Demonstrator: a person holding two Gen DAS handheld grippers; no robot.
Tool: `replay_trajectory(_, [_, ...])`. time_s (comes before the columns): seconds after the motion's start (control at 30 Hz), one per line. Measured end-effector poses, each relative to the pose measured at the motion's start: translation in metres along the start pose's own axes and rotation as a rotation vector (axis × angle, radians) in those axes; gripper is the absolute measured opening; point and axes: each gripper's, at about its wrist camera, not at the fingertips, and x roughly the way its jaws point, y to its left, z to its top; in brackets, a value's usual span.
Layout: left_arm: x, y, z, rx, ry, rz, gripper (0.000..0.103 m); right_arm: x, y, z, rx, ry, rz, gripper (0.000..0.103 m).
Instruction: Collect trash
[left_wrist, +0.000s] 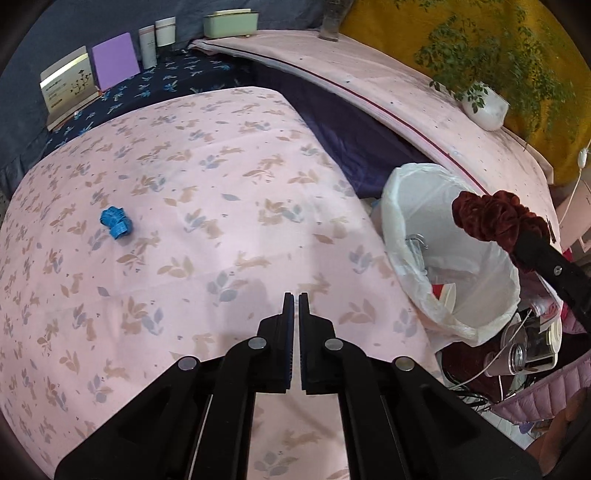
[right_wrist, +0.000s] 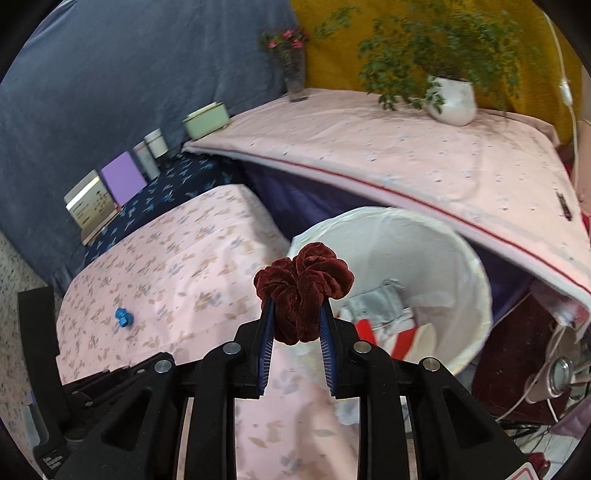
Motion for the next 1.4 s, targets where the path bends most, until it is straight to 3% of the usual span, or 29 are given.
replay_trajectory(0.33, [-0.007,-0.069,0.017,0.115,-0.021,-0.043,0.002,-0.021,-0.03,0.015,0.026,-0.034,-0.04,0.022])
replay_trajectory(1.03, [0.009,-0.119,0.035,0.19,-0.008,-0.081,0.002,0.005,-0.075,0.024,0.078,0.0,-0.095,0.022])
replay_trajectory(1.17, [0.007,-0.11,0.038,0.17,-0.017,-0.07,0.002,0.01,-0.077,0.026,0.074,0.006,-0.097,0.022])
replay_trajectory(1.27, [0.005,-0.076,0.041,0.108,-0.033,-0.022,0.005,0.013,-0.075,0.027,0.073,0.009,-0.094,0.022])
replay_trajectory(1.4, [0.01,-0.004,0.044,-0.038,-0.025,0.076,0.028,0.021,-0.058,0.03,0.068,0.013,-0.061,0.022])
